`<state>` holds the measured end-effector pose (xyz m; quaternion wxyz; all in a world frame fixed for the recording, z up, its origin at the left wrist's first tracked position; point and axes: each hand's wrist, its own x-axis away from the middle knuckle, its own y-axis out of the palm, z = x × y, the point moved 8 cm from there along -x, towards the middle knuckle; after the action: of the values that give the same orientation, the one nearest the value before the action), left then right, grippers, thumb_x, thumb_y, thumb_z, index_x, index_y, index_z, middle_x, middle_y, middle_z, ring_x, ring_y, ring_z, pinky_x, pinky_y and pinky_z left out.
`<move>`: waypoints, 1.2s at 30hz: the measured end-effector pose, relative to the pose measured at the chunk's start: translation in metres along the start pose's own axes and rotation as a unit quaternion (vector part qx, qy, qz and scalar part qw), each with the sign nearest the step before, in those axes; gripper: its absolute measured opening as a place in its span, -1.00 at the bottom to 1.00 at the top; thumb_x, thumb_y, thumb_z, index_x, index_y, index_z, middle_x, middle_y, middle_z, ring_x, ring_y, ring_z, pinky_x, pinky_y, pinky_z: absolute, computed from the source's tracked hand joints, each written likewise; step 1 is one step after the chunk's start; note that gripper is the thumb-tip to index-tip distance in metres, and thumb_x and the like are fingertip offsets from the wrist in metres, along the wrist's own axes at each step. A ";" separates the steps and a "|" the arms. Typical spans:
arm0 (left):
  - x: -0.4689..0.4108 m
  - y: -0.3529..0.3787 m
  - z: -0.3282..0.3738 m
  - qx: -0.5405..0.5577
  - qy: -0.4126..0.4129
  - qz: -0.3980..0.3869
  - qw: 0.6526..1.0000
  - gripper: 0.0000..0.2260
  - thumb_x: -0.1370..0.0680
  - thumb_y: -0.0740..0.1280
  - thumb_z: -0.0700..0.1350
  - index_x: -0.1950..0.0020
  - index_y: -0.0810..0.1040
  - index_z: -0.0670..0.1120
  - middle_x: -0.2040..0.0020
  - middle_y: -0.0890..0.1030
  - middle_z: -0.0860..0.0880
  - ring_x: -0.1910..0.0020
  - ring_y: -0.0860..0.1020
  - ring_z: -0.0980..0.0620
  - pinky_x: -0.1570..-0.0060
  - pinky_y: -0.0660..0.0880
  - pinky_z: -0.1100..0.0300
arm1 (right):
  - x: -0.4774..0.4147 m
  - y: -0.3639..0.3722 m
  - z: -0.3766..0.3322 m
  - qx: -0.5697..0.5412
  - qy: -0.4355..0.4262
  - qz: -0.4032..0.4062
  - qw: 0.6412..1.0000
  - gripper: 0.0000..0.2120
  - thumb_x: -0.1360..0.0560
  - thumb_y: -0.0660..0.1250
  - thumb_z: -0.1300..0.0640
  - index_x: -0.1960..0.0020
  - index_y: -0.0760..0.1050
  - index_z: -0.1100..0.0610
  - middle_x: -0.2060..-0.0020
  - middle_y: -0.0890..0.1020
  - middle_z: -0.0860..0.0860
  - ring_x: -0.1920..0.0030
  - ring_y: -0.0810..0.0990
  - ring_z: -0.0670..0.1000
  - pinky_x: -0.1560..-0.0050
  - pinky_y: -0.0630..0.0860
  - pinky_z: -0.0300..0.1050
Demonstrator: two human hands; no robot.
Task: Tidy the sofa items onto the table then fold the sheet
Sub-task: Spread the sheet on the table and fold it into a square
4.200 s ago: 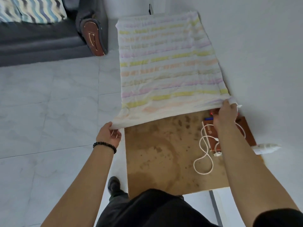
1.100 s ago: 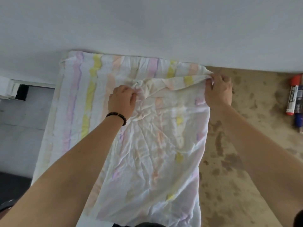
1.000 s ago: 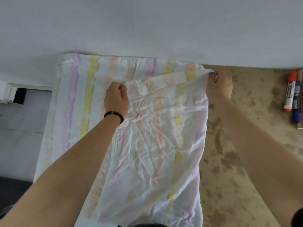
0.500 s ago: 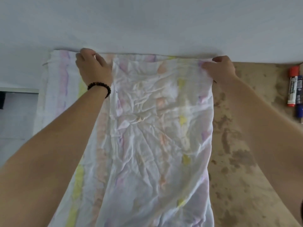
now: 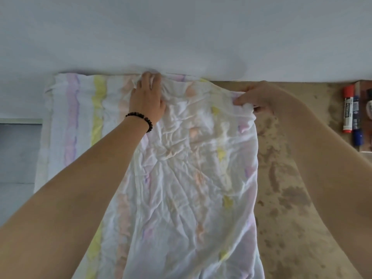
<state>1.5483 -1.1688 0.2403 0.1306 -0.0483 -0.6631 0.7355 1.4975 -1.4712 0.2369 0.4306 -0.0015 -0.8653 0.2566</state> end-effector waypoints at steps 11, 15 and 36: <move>0.088 -0.050 -0.023 0.043 -0.003 0.131 0.990 -0.88 -0.49 0.33 -0.22 0.00 0.60 -0.14 0.16 0.57 -0.17 0.13 0.50 -0.23 0.22 0.36 0.01 | 0.138 0.009 0.016 0.224 -0.378 0.375 0.817 -0.79 -0.34 0.27 0.45 0.17 0.54 0.18 0.15 0.51 0.11 0.22 0.44 0.08 0.33 0.28 -0.17; 0.175 -0.024 -0.032 0.000 0.012 0.059 0.998 -0.94 -0.47 0.39 -0.18 0.09 0.58 -0.13 0.23 0.55 -0.14 0.17 0.49 -0.20 0.23 0.35 0.00 | 0.157 0.061 0.089 0.330 -0.301 0.232 0.864 -0.79 -0.38 0.35 0.42 0.08 0.60 0.17 0.01 0.54 0.14 0.02 0.53 0.23 0.17 0.50 0.03; 0.150 -0.005 -0.004 -0.013 0.071 -0.081 0.994 -0.75 -0.58 0.24 -0.21 -0.23 0.52 -0.04 0.02 0.54 -0.10 -0.01 0.46 -0.13 0.16 0.39 0.05 | 0.160 0.086 0.116 0.251 -0.157 0.223 0.929 -0.83 -0.49 0.38 0.12 -0.08 0.59 0.01 0.07 0.56 0.00 -0.06 0.50 0.09 0.01 0.35 -0.13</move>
<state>1.4061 -1.1257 0.2605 0.2358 -0.0482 -0.6635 0.7084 1.2911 -1.4124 0.2603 0.2074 -0.0456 -0.8066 0.5516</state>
